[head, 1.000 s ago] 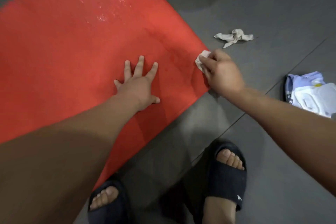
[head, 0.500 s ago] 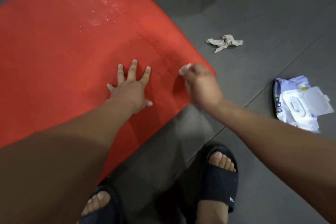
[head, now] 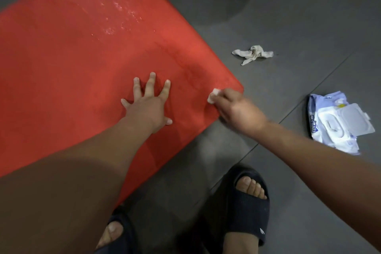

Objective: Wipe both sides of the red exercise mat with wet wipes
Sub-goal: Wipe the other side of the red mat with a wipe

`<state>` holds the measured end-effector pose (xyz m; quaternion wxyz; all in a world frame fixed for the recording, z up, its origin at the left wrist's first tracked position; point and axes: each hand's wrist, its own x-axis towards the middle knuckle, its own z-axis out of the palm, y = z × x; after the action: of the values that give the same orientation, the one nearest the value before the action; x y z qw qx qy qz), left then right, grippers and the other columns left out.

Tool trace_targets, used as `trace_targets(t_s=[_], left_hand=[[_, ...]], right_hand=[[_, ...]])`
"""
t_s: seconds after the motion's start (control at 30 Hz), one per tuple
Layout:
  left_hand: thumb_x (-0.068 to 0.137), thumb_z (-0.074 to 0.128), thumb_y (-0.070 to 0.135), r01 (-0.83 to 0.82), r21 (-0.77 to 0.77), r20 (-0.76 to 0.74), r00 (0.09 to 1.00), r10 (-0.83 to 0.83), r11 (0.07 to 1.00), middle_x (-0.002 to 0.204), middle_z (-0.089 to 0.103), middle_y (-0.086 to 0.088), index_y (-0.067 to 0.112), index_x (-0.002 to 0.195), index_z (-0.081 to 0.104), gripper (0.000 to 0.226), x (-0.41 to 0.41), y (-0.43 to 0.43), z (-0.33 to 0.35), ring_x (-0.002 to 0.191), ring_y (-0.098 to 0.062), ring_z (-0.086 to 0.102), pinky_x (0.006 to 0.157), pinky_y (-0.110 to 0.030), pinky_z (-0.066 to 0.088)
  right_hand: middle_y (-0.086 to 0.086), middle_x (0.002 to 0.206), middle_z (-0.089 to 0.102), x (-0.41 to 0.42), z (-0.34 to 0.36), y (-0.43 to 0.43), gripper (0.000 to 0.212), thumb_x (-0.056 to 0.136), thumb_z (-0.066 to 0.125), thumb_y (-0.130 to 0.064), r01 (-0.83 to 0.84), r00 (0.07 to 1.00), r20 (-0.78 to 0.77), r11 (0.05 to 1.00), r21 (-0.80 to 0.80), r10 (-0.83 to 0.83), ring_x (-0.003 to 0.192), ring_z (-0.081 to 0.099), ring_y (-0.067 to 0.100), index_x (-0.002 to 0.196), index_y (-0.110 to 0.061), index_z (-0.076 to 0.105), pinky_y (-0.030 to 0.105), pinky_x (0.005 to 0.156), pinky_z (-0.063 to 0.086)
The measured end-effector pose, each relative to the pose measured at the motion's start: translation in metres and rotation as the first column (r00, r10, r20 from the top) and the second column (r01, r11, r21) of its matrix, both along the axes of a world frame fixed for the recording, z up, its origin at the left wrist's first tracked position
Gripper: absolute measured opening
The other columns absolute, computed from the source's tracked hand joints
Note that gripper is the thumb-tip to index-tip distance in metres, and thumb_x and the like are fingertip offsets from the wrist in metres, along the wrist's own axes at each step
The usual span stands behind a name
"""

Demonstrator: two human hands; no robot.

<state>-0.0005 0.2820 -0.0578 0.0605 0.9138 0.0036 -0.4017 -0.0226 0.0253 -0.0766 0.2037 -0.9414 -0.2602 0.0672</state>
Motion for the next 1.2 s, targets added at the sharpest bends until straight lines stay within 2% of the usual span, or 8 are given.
trace_targets(t_s=[0.17,0.27,0.37,0.6,0.8,1.03,1.1,1.2], left_hand=[[0.085,0.078,0.047,-0.001,-0.005,0.002,1.000,0.001,1.000,0.158,-0.041,0.013,0.052,0.154,-0.014,0.115,0.001,-0.002,0.000,0.149,-0.034,-0.032,0.112,-0.078,0.012],[0.085,0.078,0.046,-0.003,-0.003,0.002,1.000,0.003,1.000,0.158,-0.041,0.013,0.052,0.154,-0.015,0.116,0.001,-0.001,0.000,0.149,-0.034,-0.032,0.112,-0.078,0.012],[0.085,0.078,0.047,0.004,0.001,0.006,1.000,-0.004,1.000,0.158,-0.040,0.013,0.052,0.154,-0.015,0.116,0.000,-0.001,-0.001,0.149,-0.034,-0.032,0.112,-0.078,0.012],[0.084,0.078,0.048,0.006,0.006,0.018,1.000,-0.006,1.000,0.159,-0.039,0.013,0.052,0.155,-0.013,0.116,0.000,-0.001,0.000,0.149,-0.034,-0.031,0.111,-0.079,0.012],[0.085,0.078,0.047,0.002,-0.001,0.009,1.000,-0.002,1.000,0.158,-0.041,0.013,0.052,0.155,-0.014,0.116,-0.001,-0.001,-0.001,0.149,-0.034,-0.032,0.112,-0.078,0.011],[0.084,0.079,0.047,-0.002,0.000,0.014,1.000,0.002,1.000,0.159,-0.040,0.013,0.052,0.155,-0.013,0.116,0.000,-0.001,0.002,0.149,-0.034,-0.032,0.112,-0.079,0.011],[0.083,0.079,0.048,-0.006,-0.006,0.015,1.000,0.006,1.000,0.159,-0.039,0.014,0.053,0.155,-0.012,0.116,0.000,-0.001,0.004,0.149,-0.034,-0.031,0.112,-0.079,0.012],[0.083,0.079,0.048,-0.007,-0.011,0.014,1.000,0.007,1.000,0.159,-0.038,0.014,0.053,0.155,-0.012,0.117,-0.001,-0.001,0.006,0.149,-0.033,-0.031,0.112,-0.078,0.012]], right_hand=[[0.022,0.089,0.059,0.028,-0.002,-0.023,0.022,0.095,0.055,-0.014,0.478,0.877,0.078,0.878,-0.032,-0.474,0.070,0.061,0.040,0.103,0.001,0.069,0.041,0.062,0.049],[0.020,0.099,0.061,-0.003,-0.009,-0.002,0.022,0.093,0.057,-0.005,0.277,0.960,0.029,0.960,0.027,-0.278,0.084,0.063,0.038,0.112,0.000,0.067,0.036,0.081,0.050],[0.019,0.095,0.058,-0.021,-0.009,-0.001,0.026,0.099,0.053,-0.013,-0.009,1.000,0.014,1.000,0.006,0.009,0.082,0.060,0.036,0.117,0.002,0.064,0.040,0.078,0.054],[0.022,0.096,0.058,0.000,-0.008,-0.010,0.026,0.094,0.052,-0.015,0.513,0.856,0.072,0.858,0.006,-0.512,0.074,0.062,0.042,0.112,-0.001,0.066,0.043,0.066,0.055],[0.015,0.106,0.058,-0.048,-0.009,0.021,0.029,0.103,0.042,-0.018,-0.047,0.998,-0.033,0.998,0.040,0.049,0.091,0.062,0.033,0.118,-0.003,0.062,0.041,0.081,0.054],[0.025,0.089,0.057,0.010,-0.002,-0.005,0.013,0.088,0.055,-0.007,0.573,0.819,0.070,0.818,-0.048,-0.569,0.063,0.057,0.044,0.095,0.002,0.061,0.044,0.055,0.047],[0.023,0.090,0.061,-0.007,0.001,0.021,0.016,0.082,0.062,0.000,0.491,0.871,0.006,0.871,-0.008,-0.491,0.070,0.062,0.042,0.098,0.001,0.064,0.041,0.064,0.049],[0.016,0.091,0.062,-0.045,0.007,0.049,0.023,0.079,0.069,0.004,-0.002,0.999,-0.037,1.000,0.021,0.003,0.076,0.063,0.035,0.102,-0.002,0.067,0.035,0.072,0.050]])
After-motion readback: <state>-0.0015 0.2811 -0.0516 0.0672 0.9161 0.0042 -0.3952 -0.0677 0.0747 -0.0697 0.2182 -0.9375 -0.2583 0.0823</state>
